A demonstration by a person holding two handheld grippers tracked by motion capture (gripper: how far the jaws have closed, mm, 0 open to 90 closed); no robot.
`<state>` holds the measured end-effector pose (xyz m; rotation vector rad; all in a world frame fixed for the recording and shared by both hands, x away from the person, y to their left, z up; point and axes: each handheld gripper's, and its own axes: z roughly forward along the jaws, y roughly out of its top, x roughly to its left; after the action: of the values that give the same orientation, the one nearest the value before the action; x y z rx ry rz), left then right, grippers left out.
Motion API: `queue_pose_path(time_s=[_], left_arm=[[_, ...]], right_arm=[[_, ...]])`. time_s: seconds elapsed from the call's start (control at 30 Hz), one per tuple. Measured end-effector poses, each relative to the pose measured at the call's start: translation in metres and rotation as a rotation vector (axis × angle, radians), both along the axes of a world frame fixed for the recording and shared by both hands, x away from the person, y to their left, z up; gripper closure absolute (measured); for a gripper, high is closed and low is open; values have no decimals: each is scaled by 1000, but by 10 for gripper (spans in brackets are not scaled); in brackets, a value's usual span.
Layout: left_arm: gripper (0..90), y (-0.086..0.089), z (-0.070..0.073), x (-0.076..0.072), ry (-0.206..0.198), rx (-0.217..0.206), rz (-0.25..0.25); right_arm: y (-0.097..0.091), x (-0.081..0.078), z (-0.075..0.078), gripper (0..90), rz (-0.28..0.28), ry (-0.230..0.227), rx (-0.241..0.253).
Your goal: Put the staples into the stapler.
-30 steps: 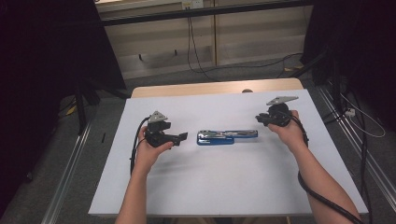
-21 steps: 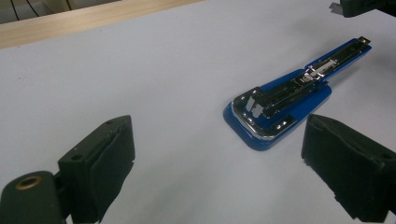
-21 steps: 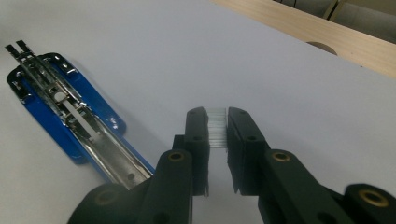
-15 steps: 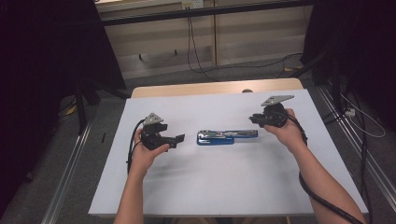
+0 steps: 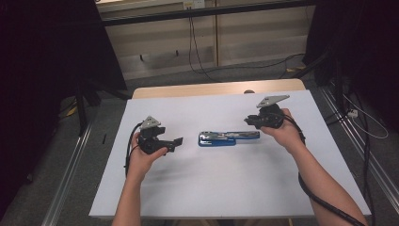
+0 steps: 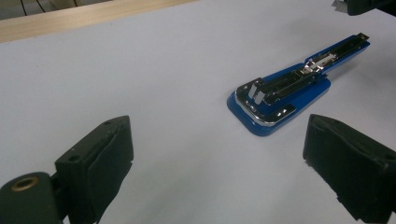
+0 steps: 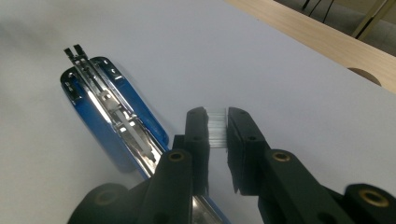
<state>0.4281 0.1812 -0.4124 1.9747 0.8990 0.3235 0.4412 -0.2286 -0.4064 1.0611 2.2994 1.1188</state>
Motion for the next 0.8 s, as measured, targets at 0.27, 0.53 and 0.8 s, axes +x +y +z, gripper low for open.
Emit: queue_pose_path(time_s=[0.27,0.53,0.8], left_arm=[[81,10,-2,-5,17,2,1],[81,20,-3,-12,11,21,12],[81,24,-5,-18,12,26,18]], right_arm=[[7,1,5,798,64,-5,4],[16,5,8,798,107,-7,13],[25,7,7,798,148,-2,15]])
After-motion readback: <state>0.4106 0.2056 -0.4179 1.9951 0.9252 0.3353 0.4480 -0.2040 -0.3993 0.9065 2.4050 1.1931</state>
